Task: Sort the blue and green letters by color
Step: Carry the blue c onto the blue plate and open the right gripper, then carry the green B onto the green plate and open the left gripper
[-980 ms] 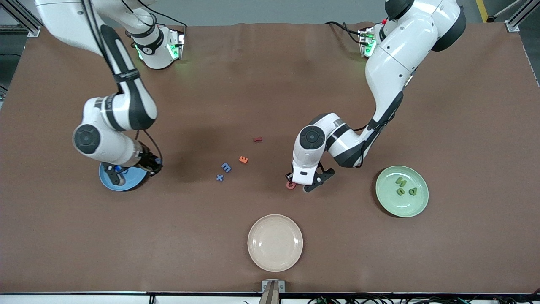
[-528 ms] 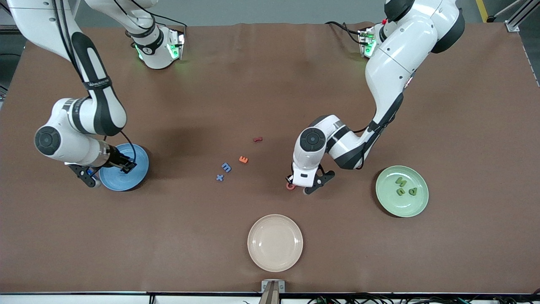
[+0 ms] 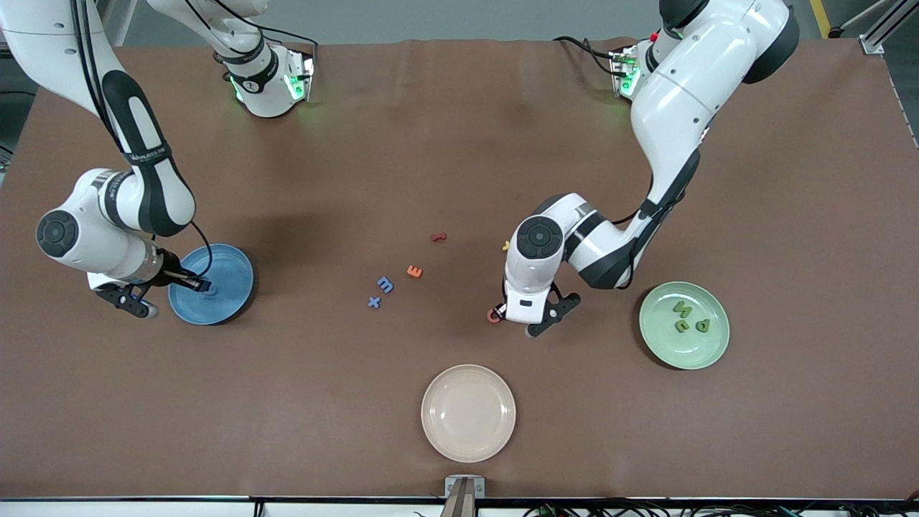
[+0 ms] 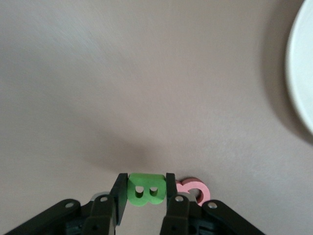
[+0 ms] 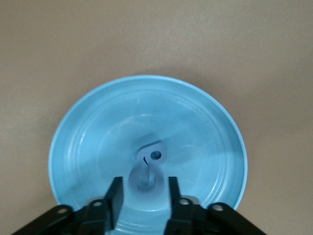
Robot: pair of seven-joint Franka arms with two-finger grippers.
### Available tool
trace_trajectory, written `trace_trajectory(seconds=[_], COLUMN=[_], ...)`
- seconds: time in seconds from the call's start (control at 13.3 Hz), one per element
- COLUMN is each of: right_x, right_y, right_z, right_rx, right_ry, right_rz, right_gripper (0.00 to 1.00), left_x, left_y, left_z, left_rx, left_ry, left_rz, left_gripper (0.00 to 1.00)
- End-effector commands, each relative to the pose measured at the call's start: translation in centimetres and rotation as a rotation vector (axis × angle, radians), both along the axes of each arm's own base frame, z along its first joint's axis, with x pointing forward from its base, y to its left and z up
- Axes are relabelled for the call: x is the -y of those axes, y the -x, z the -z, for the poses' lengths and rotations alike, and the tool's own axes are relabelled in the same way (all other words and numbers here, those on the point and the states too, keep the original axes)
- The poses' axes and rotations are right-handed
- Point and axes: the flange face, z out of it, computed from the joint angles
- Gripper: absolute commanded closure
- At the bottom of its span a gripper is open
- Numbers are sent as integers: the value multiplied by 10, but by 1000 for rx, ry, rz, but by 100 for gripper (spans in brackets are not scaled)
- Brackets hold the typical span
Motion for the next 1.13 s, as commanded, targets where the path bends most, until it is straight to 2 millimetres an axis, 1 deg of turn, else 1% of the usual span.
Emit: trace_trajectory(seconds=[0.0, 0.08, 0.15, 0.3, 0.38, 0.45, 0.53, 0.68, 0.75, 0.9, 1.06], right_x=[-4, -9, -20, -50, -64, -81, -103, -144, -163, -215, -270], right_y=[3, 3, 2, -3, -5, -7, -10, -18, -24, -33, -40], right_z=[-3, -4, -6, -9, -11, -12, -13, -22, -25, -26, -20], right_rx=[2, 1, -1, 8, 11, 13, 17, 40, 55, 85, 104], right_ry=[1, 0, -1, -3, 0, 5, 11, 15, 14, 7, 1], right_rz=[-30, -36, -38, -66, -29, 27, 63, 113, 132, 68, -15], right_gripper=[1, 1, 0, 0, 0, 0, 0, 0, 0, 0, 0], left_x=[-38, -69, -90, -133, -161, -180, -205, -261, -288, -328, -356], left_y=[-12, -25, -32, -45, -55, -58, -61, -68, -70, -71, -69], left_z=[-80, -103, -124, -146, -152, -157, -164, -166, -162, -141, -109], left_rx=[31, 32, 30, 9, -9, -33, -54, -114, -145, -199, -257], left_ry=[-73, -99, -120, -140, -141, -147, -164, -185, -188, -183, -169], left_rz=[-52, -64, -5, 34, 57, 85, 112, 153, 168, 202, 249], left_gripper=[100, 100, 100, 100, 100, 100, 100, 100, 100, 100, 100])
